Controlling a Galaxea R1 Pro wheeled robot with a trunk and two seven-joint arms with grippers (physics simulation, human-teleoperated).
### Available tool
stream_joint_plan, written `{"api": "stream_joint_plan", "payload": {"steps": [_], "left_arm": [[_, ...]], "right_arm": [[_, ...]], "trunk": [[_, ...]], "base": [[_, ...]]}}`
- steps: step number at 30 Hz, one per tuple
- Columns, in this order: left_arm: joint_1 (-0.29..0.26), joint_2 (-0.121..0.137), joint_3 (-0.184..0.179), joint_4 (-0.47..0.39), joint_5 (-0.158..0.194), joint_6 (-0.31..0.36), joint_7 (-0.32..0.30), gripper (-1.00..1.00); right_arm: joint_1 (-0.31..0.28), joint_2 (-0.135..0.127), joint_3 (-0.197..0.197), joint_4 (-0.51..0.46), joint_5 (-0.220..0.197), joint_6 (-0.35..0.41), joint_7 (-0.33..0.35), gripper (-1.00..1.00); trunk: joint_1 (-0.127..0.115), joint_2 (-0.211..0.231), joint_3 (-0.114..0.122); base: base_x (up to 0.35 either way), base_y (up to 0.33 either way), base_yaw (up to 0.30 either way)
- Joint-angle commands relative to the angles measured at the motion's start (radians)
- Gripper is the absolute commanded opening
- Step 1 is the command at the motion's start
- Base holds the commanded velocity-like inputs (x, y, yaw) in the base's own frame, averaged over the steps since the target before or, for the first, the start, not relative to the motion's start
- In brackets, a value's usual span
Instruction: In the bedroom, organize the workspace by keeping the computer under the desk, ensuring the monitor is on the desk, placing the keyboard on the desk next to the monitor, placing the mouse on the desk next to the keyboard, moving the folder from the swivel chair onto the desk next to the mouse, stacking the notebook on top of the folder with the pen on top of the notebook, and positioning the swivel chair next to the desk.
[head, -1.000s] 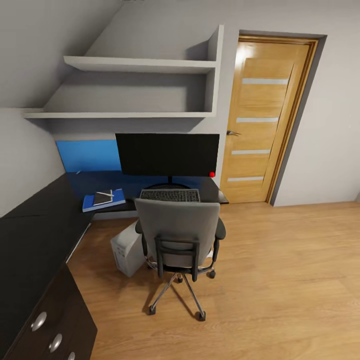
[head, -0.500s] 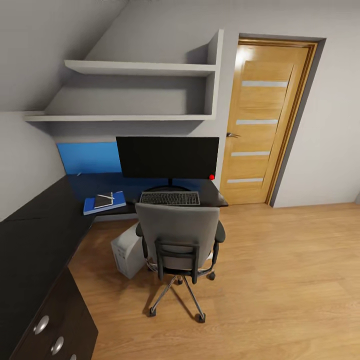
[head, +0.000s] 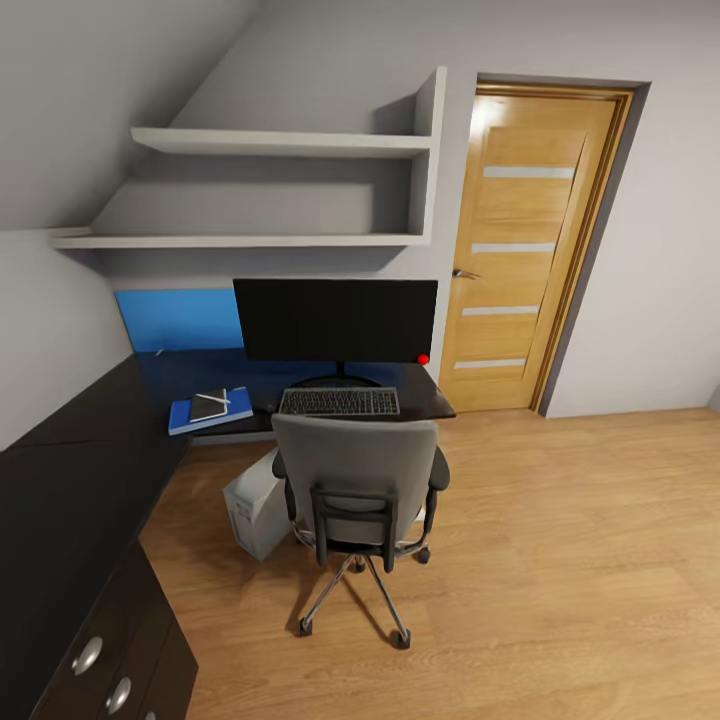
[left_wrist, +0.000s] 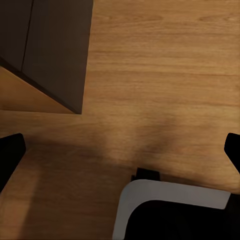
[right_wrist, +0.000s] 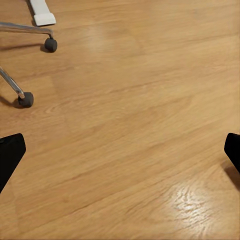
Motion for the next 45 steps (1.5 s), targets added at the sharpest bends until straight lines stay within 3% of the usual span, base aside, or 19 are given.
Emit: {"api": "stream_joint_plan", "payload": {"steps": [1, 13, 38, 41, 45], "left_arm": [[0.000, 0.000, -0.008, -0.001, 0.006, -0.002, 0.002, 1.00], [0.000, 0.004, -0.016, -0.001, -0.006, 0.004, -0.005, 1.00], [0.000, 0.023, -0.004, -0.001, 0.003, -0.002, -0.007, 1.00], [0.000, 0.033, -0.003, -0.001, 0.008, -0.001, -0.026, 1.00], [0.000, 0.049, -0.003, -0.001, 0.057, 0.001, -0.086, 1.00]], "right_arm": [[-0.001, 0.000, 0.008, 0.001, 0.001, -0.001, -0.009, 1.00], [-0.001, 0.002, 0.010, 0.001, 0.000, -0.001, -0.008, 1.00], [0.000, 0.003, 0.010, 0.001, 0.001, -0.001, -0.008, 1.00], [0.000, 0.003, 0.010, 0.001, 0.001, -0.001, -0.008, 1.00], [-0.001, 0.003, 0.010, 0.001, 0.001, -0.001, -0.008, 1.00]], "trunk": [[-0.004, 0.007, 0.002], [-0.050, 0.091, 0.040], [-0.146, 0.266, 0.118], [-0.157, 0.287, 0.128], [-0.169, 0.308, 0.137]], "base": [[0.000, 0.000, 0.000], [0.000, 0.000, 0.000], [0.000, 0.000, 0.000], [0.000, 0.000, 0.000], [0.000, 0.000, 0.000]]}}
